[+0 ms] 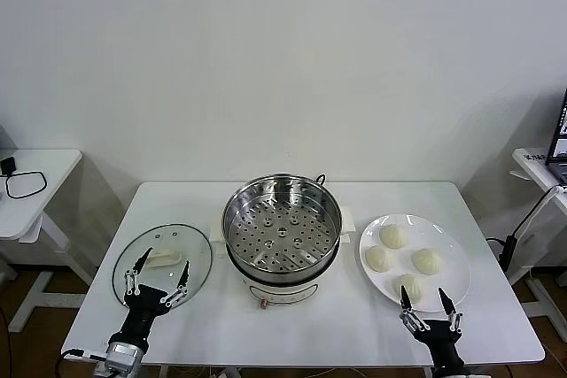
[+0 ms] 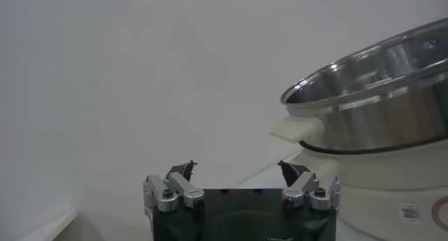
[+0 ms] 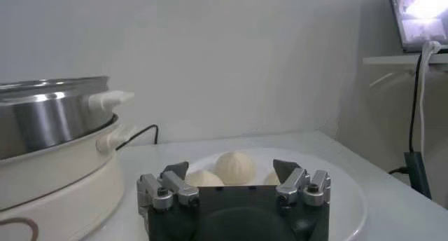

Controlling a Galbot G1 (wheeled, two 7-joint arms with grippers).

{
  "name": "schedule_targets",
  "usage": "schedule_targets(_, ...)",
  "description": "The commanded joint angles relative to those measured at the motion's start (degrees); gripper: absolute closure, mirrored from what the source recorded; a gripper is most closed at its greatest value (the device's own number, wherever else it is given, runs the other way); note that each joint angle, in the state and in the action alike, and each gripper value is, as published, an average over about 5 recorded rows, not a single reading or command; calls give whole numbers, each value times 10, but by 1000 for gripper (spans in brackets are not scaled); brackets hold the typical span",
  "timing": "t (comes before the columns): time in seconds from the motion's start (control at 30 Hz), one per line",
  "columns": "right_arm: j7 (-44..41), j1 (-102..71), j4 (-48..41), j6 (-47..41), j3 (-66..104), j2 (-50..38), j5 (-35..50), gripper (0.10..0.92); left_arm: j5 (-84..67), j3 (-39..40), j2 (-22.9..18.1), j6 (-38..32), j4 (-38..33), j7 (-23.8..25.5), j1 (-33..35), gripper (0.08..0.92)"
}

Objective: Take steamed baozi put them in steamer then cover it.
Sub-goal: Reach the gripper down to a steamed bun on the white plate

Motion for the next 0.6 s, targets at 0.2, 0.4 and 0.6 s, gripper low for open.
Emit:
schedule_targets(0.2, 26, 65, -5, -27, 0, -18, -1, 203, -5, 1, 0, 0, -15, -4, 5, 177)
schedule_targets(0.4, 53, 205, -46, -89, -18, -61, 19, 203, -16, 1, 0, 4, -35, -9, 7, 177)
schedule_targets(0.6, 83, 395, -136, -144, -102, -122, 112, 203, -18, 2, -1, 6, -45, -10, 7, 177)
